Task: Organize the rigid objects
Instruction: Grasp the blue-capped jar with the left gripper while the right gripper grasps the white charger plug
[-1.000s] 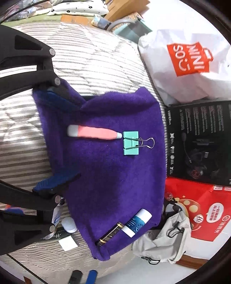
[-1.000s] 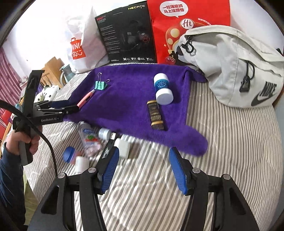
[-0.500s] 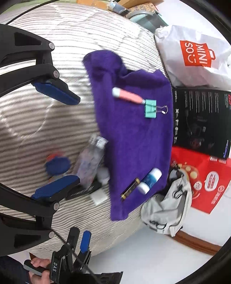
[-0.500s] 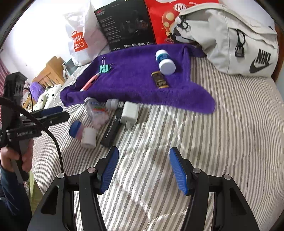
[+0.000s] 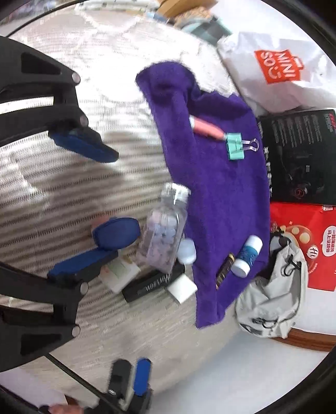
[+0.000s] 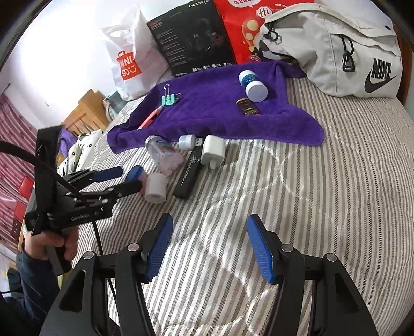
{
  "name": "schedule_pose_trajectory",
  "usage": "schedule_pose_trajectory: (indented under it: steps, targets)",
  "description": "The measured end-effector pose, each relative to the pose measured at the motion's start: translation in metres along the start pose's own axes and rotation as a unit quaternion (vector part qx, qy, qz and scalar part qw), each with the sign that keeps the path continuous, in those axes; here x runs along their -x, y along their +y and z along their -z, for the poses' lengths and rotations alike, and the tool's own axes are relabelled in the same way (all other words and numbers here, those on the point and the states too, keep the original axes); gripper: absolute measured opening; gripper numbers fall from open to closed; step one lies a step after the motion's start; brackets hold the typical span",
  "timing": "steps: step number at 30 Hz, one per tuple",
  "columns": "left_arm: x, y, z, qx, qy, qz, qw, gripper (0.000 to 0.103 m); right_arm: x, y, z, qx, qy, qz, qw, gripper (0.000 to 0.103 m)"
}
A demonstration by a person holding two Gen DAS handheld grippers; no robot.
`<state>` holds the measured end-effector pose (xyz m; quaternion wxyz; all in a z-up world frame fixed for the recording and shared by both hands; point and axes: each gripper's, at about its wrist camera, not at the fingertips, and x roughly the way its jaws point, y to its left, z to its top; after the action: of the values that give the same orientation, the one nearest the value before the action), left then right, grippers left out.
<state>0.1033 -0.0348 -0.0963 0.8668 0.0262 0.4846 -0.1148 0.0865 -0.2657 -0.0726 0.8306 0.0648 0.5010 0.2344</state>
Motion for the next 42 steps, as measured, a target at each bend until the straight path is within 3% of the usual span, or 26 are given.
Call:
schedule_pose_trajectory:
  steps: [3,8,16,23,34,42]
  targets:
    - [-0.006,-0.005,0.000,-0.004,-0.001,0.000,1.0000,0.053,-0.003,0.002,0.006,0.001,0.007,-0.002,1.000,0.060]
    - [-0.014,-0.014,0.004,-0.021,-0.004,-0.016,0.9996,0.020,-0.003,0.001,0.011,-0.003,0.009,0.001,1.000,0.060]
    - [-0.003,-0.004,0.017,-0.019,0.004,-0.010,0.9998,0.020,-0.012,-0.001,-0.014,-0.030,-0.026,-0.009,0.999,0.060]
    - [-0.001,0.003,0.021,-0.012,0.002,0.006,0.9999,0.020,-0.057,-0.003,-0.050,-0.032,-0.013,0.011,0.999,0.059]
    - [0.000,0.007,0.023,-0.012,-0.001,0.023,0.9997,0.020,-0.086,-0.003,-0.069,-0.023,-0.019,0.017,0.999,0.031]
    - [0.000,0.008,0.023,-0.014,0.001,0.025,0.9996,0.020,-0.079,0.001,-0.066,0.013,-0.012,0.040,0.999,0.029]
